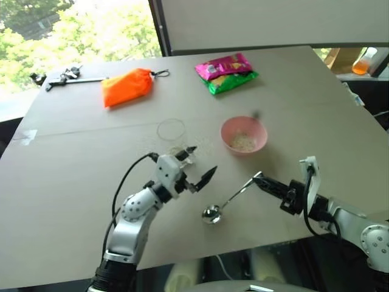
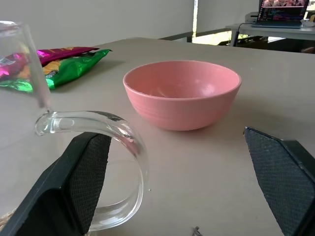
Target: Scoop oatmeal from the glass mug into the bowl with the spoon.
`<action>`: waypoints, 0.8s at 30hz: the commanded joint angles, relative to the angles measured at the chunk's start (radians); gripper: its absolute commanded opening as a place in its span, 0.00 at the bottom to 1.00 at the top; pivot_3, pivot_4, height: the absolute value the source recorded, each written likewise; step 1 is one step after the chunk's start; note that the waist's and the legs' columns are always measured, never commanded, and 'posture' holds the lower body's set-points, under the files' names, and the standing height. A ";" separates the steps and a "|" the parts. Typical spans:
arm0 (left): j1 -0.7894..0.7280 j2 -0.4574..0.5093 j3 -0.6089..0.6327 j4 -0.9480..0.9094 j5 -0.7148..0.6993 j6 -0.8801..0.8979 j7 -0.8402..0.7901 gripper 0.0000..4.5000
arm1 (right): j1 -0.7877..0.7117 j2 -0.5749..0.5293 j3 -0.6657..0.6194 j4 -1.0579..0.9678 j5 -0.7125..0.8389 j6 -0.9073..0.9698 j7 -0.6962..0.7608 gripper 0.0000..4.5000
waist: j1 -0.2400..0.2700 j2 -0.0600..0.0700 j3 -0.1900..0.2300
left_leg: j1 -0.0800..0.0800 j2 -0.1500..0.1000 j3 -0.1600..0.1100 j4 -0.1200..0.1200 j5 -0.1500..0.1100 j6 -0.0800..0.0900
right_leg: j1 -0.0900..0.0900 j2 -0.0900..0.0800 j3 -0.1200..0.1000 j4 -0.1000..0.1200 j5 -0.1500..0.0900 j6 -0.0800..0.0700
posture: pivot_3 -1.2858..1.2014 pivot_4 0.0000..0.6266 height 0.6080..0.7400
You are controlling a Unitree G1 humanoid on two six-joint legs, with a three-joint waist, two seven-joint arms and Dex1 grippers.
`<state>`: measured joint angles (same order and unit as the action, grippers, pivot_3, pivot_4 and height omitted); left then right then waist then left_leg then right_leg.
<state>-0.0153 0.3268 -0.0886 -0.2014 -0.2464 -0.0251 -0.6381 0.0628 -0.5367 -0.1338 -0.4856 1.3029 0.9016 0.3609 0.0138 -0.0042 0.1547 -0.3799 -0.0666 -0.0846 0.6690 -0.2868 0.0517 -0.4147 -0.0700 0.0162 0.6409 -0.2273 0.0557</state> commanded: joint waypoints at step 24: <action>-0.015 0.010 0.001 0.013 -0.053 0.026 -0.058 0.76 | -0.014 0.020 -0.001 0.002 -0.046 -0.019 0.023 0.00 | 0.000 0.000 0.000 | 0.000 0.000 0.000 0.000 0.000 0.000 | 0.000 0.000 0.000 0.000 0.000 0.000 | 0.52 0.24 1.00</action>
<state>-0.0250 0.3343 -0.0874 -0.1809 -0.3046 0.0161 -0.6947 0.0570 -0.5184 -0.1320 -0.4688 1.2651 0.8897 0.3845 0.0138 -0.0042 0.1547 -0.3799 -0.0667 -0.0846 0.6690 -0.2868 0.0516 -0.4147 -0.0702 0.0164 0.6409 -0.2273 0.0557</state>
